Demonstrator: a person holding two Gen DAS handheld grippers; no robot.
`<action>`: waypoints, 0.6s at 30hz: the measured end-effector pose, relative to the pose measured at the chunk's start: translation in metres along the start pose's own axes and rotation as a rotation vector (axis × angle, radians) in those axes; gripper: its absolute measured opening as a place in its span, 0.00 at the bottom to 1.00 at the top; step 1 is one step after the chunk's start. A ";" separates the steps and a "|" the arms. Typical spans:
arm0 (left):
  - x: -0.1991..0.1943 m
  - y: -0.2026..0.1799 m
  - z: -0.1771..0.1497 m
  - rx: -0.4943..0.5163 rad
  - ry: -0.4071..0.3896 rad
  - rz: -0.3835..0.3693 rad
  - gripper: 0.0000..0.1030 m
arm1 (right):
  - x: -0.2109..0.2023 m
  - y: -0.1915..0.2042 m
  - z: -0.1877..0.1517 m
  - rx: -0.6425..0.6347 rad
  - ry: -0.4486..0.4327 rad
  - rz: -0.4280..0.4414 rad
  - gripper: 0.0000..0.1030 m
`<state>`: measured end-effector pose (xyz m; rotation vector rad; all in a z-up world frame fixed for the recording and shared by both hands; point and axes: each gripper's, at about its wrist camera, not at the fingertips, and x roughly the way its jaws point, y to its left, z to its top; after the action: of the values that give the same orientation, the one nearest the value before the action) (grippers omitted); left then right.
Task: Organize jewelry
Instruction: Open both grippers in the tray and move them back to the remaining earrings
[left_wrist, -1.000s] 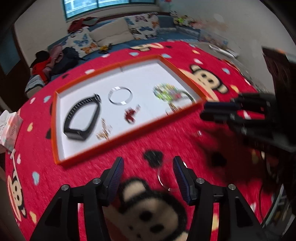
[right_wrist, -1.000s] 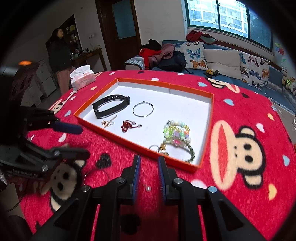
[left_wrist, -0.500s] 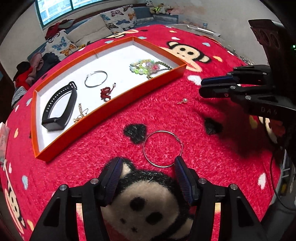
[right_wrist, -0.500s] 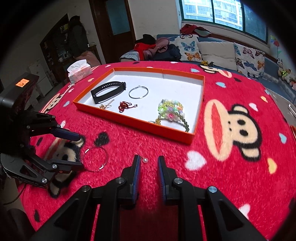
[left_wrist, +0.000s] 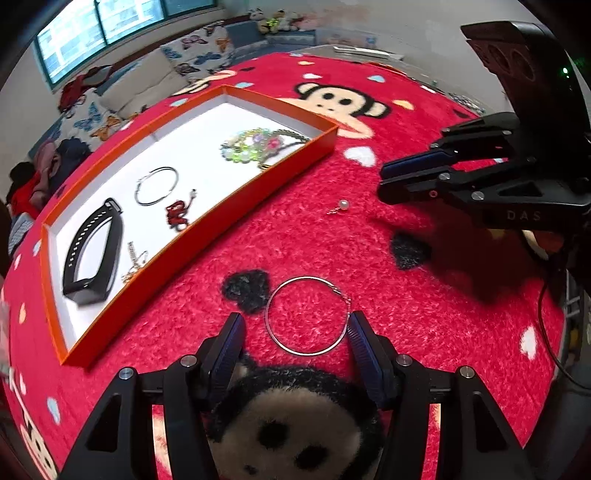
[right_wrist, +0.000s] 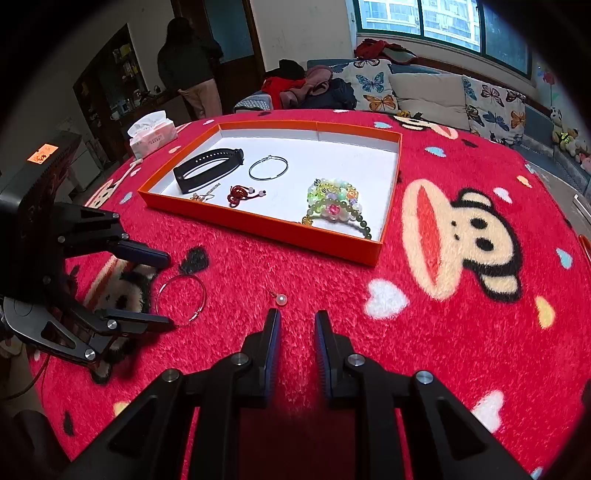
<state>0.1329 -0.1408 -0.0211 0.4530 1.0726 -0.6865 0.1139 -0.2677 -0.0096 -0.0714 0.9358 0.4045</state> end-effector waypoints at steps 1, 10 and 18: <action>0.001 0.000 0.000 0.006 0.002 -0.004 0.60 | 0.000 0.000 0.000 -0.001 0.001 0.001 0.20; 0.004 -0.003 0.003 0.039 -0.009 -0.017 0.60 | 0.004 0.004 0.000 -0.022 0.010 0.010 0.20; 0.004 -0.004 0.001 0.046 -0.038 -0.026 0.57 | 0.016 0.011 0.005 -0.062 0.033 0.019 0.20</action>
<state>0.1318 -0.1458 -0.0245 0.4645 1.0301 -0.7415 0.1225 -0.2517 -0.0184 -0.1258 0.9573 0.4506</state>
